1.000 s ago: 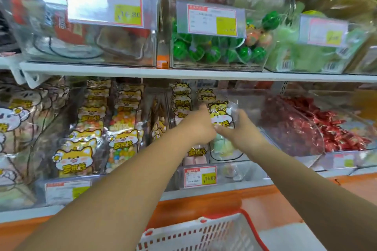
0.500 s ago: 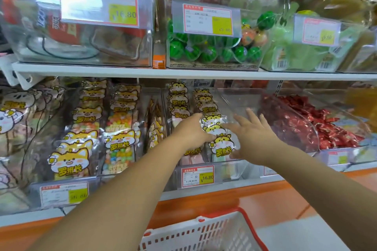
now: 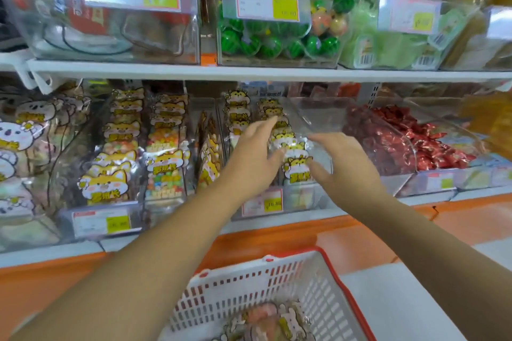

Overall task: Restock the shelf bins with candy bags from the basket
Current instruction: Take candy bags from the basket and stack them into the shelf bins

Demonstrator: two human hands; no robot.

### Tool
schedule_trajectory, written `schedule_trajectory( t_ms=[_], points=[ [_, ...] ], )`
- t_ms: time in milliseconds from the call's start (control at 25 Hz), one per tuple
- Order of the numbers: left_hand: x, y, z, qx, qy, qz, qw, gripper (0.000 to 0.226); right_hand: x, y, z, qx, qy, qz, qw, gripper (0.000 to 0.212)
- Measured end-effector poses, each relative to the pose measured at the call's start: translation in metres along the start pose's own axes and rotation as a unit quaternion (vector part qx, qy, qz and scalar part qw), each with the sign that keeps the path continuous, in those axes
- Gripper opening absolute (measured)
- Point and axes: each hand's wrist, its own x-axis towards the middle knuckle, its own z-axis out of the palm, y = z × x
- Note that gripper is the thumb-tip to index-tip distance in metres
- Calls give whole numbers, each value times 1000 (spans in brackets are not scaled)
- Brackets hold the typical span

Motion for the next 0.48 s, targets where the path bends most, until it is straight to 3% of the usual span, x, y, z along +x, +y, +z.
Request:
schedule_trajectory(
  t_ms=[80,200,280,360,480],
  points=[
    [-46,-2,-4,-12,71,85,994,41,-40,-11,-4,94,46,-11,994,30],
    [-118,-32,17,9,47,103,993,28,-96,-11,24,126,-74,5,989,20],
    [-154,-63,41,15,-25,33,999,27,-123,-3,58,95,-232,26,968,18],
    [-181,-96,65,-7,-108,-81,991,30,-145,7,98,46,-379,50,923,22],
    [-214,-143,99,-16,-181,-232,956,35,-175,20,157,9,-489,72,869,32]
  ],
)
